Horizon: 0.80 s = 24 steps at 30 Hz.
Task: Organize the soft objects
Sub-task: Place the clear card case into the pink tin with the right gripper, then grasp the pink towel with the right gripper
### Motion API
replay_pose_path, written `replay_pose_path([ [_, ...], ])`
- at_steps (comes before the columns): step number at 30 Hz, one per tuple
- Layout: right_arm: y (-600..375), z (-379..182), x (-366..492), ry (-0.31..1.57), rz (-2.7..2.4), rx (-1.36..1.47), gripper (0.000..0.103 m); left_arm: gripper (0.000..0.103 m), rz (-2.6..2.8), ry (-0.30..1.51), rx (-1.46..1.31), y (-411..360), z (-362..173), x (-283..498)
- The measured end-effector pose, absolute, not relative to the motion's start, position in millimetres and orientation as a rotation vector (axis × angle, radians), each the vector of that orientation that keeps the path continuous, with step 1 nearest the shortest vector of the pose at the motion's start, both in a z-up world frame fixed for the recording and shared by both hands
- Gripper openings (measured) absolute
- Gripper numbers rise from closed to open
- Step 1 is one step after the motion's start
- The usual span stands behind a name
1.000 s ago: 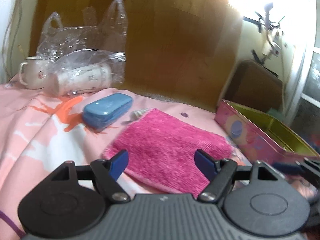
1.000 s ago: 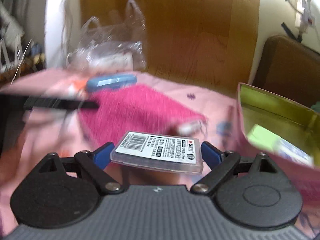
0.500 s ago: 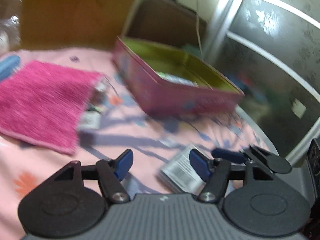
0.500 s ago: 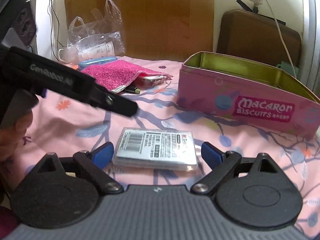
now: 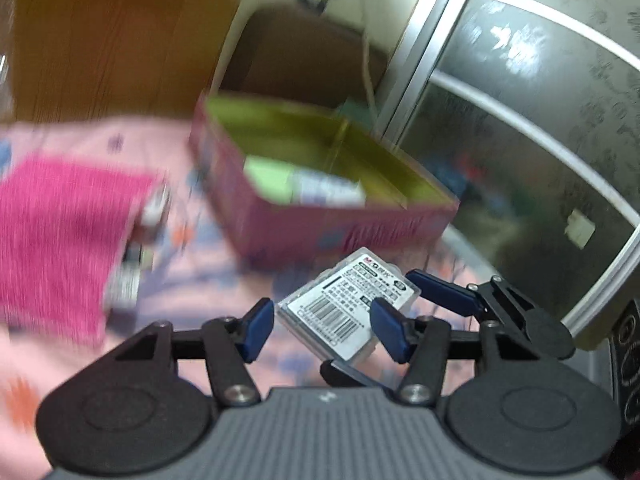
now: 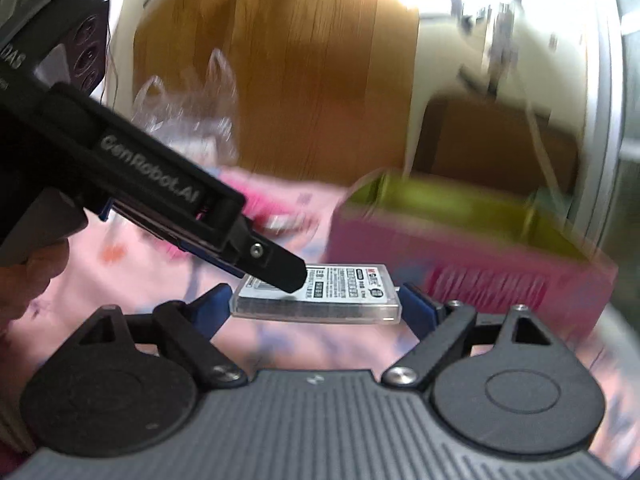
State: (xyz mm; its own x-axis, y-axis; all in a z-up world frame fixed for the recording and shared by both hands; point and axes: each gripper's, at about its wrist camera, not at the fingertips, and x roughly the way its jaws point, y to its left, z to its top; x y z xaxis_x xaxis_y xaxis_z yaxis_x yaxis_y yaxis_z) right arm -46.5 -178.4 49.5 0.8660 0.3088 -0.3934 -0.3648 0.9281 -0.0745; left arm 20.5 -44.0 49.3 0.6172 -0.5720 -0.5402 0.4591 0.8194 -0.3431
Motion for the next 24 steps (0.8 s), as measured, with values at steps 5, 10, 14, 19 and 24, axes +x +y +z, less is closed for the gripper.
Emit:
replay_pose_path([
  [5, -190, 69, -2, 0.302, 0.290, -0.144, 0.092, 0.053, -0.579, 0.590, -0.144, -62, 75, 64],
  [10, -205, 62, 59, 0.371, 0.259, -0.057, 0.092, 0.053, -0.528, 0.624, -0.134, -78, 67, 117],
  [14, -205, 51, 91, 0.418, 0.248, -0.043, 0.092, 0.055, -0.469, 0.633, -0.086, -90, 55, 140],
  [19, -205, 40, 113, 0.448, 0.245, -0.006, 0.093, 0.059, -0.442, 0.627, -0.085, -92, 52, 155],
  [24, -210, 45, 85, 0.405, 0.228, 0.013, 0.093, 0.060, -0.460, 0.539, -0.153, -60, 68, 119],
])
